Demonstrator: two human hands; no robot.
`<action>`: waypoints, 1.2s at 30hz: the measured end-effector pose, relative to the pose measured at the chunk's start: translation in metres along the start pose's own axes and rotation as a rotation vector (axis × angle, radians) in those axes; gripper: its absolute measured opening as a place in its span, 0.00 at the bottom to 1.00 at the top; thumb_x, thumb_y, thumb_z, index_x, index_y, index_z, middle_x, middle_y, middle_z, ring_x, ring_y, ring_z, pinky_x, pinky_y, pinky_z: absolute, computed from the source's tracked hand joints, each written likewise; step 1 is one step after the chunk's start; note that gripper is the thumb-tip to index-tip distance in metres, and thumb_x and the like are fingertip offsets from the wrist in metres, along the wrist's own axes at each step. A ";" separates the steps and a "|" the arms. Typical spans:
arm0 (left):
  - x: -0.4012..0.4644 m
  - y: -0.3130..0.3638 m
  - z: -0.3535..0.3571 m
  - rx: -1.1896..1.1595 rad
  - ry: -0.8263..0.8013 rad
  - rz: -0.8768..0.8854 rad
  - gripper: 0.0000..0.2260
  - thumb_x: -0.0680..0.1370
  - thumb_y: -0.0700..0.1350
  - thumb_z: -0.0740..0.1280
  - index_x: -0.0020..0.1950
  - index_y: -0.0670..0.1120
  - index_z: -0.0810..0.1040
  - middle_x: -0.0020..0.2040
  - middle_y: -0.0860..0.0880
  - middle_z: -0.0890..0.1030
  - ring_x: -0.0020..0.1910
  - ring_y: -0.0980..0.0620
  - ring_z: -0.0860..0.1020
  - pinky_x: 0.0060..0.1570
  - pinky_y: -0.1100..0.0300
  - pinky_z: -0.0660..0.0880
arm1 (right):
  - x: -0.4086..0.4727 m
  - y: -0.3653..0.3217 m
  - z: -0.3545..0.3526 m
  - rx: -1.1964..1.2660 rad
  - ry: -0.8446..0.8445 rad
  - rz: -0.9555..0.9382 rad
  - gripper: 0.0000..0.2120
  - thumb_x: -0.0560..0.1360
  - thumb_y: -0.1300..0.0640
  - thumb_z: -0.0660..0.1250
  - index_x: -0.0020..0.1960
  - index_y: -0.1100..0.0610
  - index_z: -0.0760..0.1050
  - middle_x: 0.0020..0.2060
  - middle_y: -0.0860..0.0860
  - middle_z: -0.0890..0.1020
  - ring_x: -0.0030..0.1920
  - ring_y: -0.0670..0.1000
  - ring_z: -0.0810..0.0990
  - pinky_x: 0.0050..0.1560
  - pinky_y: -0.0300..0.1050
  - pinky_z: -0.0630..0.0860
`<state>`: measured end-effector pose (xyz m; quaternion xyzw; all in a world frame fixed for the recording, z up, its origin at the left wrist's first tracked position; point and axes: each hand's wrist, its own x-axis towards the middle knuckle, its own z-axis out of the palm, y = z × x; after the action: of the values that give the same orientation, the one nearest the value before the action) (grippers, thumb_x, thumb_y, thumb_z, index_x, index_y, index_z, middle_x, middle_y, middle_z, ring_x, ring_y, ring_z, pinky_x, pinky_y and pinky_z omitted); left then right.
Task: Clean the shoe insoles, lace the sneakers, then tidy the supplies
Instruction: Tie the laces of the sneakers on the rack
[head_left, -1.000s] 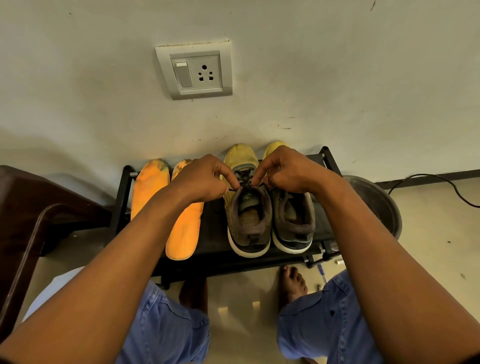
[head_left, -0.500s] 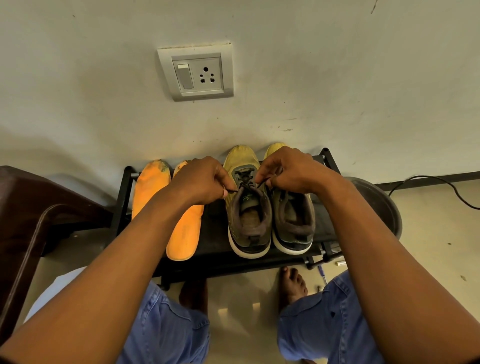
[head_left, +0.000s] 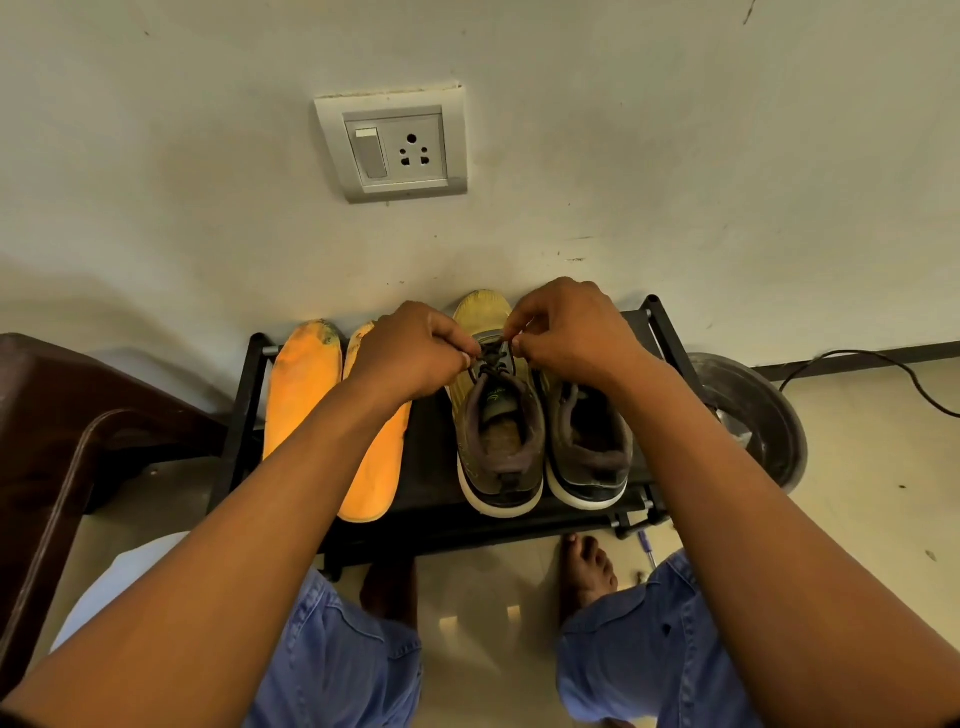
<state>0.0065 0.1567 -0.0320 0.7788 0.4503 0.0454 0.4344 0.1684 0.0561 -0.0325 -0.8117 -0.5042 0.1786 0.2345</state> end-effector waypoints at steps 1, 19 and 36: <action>-0.001 0.002 0.000 -0.122 -0.014 -0.045 0.08 0.76 0.38 0.73 0.47 0.51 0.87 0.44 0.49 0.87 0.44 0.51 0.84 0.48 0.53 0.82 | 0.001 0.000 0.001 0.065 -0.015 0.008 0.10 0.70 0.61 0.71 0.45 0.48 0.86 0.38 0.43 0.84 0.42 0.45 0.83 0.46 0.48 0.83; 0.000 0.009 0.002 -0.701 0.234 0.072 0.11 0.78 0.36 0.71 0.59 0.45 0.85 0.53 0.47 0.86 0.54 0.54 0.84 0.51 0.58 0.81 | -0.002 -0.014 0.007 0.894 -0.110 0.091 0.12 0.77 0.69 0.67 0.60 0.64 0.81 0.51 0.60 0.85 0.48 0.61 0.86 0.50 0.51 0.84; -0.002 0.017 0.008 -0.566 0.087 0.381 0.18 0.82 0.34 0.60 0.70 0.43 0.77 0.64 0.46 0.81 0.64 0.54 0.79 0.55 0.66 0.77 | -0.003 -0.016 0.002 0.834 -0.129 0.000 0.07 0.79 0.64 0.68 0.54 0.67 0.78 0.43 0.57 0.86 0.43 0.53 0.83 0.46 0.51 0.78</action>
<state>0.0201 0.1461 -0.0236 0.6947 0.2846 0.2821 0.5974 0.1541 0.0602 -0.0253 -0.6344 -0.4023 0.4178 0.5111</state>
